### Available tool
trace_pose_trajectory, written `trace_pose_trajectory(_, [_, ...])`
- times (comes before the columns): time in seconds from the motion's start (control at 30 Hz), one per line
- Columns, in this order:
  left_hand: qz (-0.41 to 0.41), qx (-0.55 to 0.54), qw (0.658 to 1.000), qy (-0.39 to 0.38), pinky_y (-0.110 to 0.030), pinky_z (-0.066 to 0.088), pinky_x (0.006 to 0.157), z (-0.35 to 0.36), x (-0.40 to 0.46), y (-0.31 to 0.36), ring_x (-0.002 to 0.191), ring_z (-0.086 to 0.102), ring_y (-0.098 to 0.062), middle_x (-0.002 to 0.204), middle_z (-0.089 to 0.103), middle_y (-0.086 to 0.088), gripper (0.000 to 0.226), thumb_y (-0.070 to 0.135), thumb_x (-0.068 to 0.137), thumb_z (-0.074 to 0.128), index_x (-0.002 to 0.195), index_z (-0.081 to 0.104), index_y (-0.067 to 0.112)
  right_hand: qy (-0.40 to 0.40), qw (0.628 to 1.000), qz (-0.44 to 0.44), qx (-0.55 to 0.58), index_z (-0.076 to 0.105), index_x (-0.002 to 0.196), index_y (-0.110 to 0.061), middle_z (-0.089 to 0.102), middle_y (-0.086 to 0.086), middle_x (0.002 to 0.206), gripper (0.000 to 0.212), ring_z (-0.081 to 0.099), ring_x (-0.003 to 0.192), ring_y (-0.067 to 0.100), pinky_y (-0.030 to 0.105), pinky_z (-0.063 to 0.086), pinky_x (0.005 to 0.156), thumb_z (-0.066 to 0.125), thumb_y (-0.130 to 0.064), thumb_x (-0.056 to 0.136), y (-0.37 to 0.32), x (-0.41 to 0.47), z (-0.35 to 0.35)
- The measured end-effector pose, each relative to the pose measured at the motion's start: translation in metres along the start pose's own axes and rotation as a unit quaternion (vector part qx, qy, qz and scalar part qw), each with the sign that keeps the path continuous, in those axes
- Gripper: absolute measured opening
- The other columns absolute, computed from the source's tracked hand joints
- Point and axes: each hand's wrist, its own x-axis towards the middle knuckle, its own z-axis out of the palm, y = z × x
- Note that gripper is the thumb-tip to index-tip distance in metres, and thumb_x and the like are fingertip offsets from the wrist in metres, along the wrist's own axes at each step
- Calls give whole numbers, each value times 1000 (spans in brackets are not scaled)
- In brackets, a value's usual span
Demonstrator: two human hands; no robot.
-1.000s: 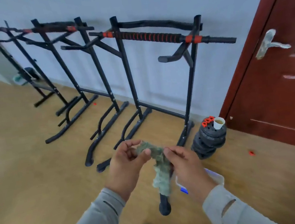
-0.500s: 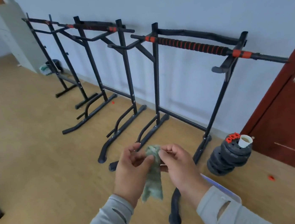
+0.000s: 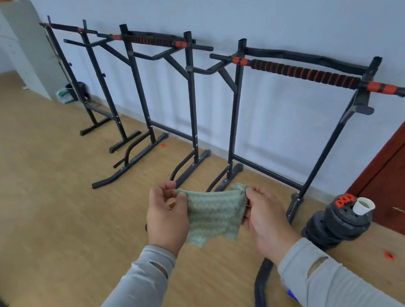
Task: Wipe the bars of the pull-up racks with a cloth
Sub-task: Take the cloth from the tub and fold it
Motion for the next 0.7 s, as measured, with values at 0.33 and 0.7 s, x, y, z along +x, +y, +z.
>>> trace_pose_trajectory(0.33, [85, 205, 927, -303, -12, 49, 68, 38, 67, 12, 76, 59, 6, 95, 61, 16, 27, 16, 89, 73, 110, 67, 32, -20, 903, -193, -382, 58, 127, -40, 62, -19, 115, 27, 59, 92, 0, 19, 48, 73, 43, -28, 108, -41, 70, -18])
trace_pose_trajectory(0.7, [213, 357, 853, -316, -21, 43, 62, 140, 155, 63, 70, 57, -3, 81, 63, 14, 17, 23, 103, 49, 103, 66, 28, -94, 959, -72, -259, 73, 105, -30, 73, 2, 108, 23, 70, 92, 14, 36, 61, 79, 77, -44, 87, -107, 168, -48])
